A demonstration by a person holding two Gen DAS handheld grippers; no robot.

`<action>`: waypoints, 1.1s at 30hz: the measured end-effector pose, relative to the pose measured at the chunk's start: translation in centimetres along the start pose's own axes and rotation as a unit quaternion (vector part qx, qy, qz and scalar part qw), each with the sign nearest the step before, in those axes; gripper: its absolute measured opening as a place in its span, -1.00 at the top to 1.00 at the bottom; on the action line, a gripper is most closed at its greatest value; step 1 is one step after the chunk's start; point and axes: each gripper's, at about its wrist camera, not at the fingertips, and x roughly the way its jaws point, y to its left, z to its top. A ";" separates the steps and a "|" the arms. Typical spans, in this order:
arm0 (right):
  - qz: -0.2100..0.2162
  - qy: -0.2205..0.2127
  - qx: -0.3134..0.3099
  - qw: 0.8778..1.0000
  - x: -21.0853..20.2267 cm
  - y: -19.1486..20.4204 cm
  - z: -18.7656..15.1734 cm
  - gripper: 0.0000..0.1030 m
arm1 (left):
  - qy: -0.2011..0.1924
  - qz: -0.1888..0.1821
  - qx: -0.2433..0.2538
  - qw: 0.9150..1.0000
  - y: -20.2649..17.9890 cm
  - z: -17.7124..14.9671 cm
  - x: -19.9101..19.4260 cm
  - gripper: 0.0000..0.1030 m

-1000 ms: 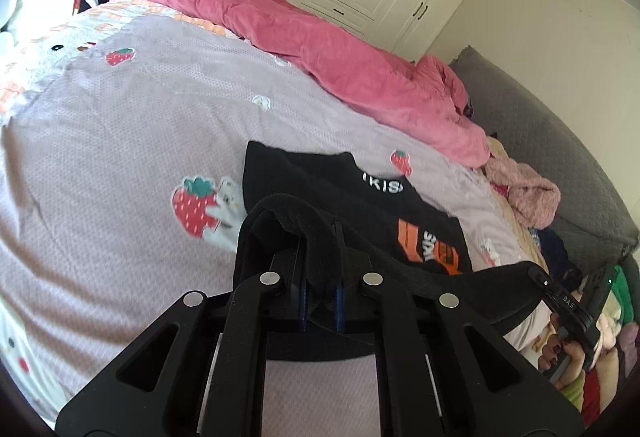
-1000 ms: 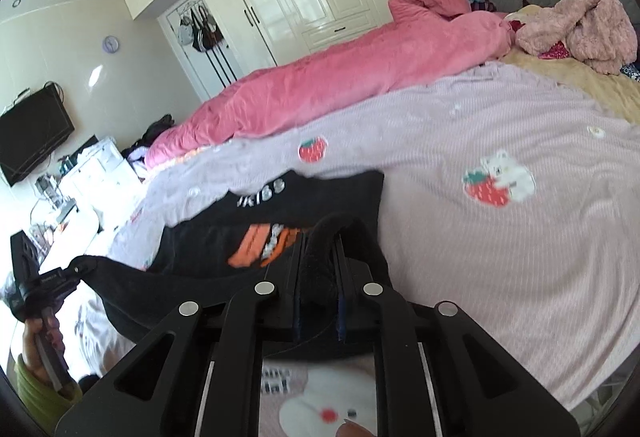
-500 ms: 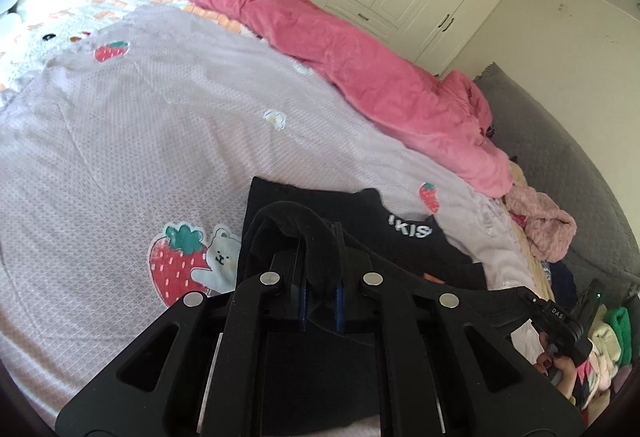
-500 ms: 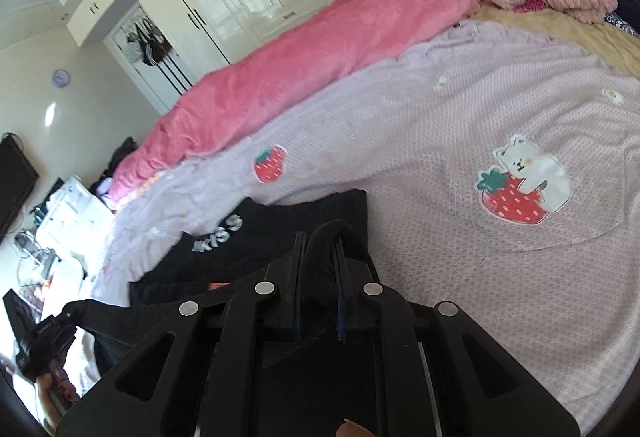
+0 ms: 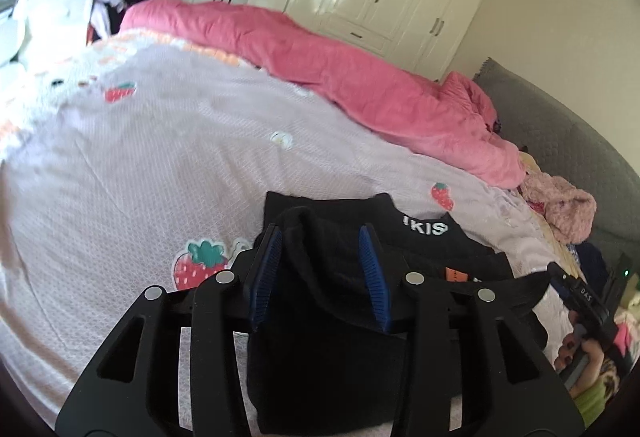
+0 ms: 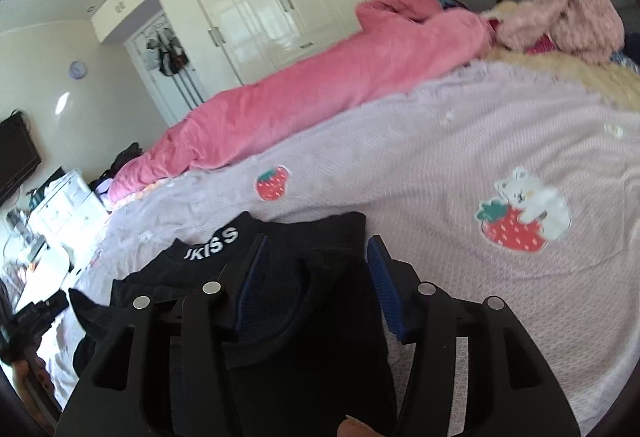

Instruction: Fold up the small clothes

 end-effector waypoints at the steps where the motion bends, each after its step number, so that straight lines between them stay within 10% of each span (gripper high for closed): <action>1: 0.006 -0.002 -0.011 1.000 -0.4 0.5 0.0 0.03 | 0.008 -0.004 0.014 1.000 -0.7 -0.2 -0.1 0.38; 9: 0.127 0.082 -0.186 0.971 -0.8 8.6 -2.9 0.03 | 0.117 -0.046 0.134 0.983 -7.1 -4.8 3.1 0.38; 16: 0.120 0.152 -0.268 0.944 1.5 12.2 -6.9 0.10 | 0.159 -0.045 0.174 0.971 -8.4 -7.0 4.4 0.38; 22: 0.117 0.160 -0.266 0.943 1.8 12.2 -7.1 0.09 | 0.177 -0.044 0.203 0.962 -9.3 -7.9 5.2 0.33; 33: 0.086 0.149 -0.258 0.951 3.2 11.4 -6.5 0.10 | 0.156 -0.060 0.164 0.972 -8.2 -6.6 6.6 0.31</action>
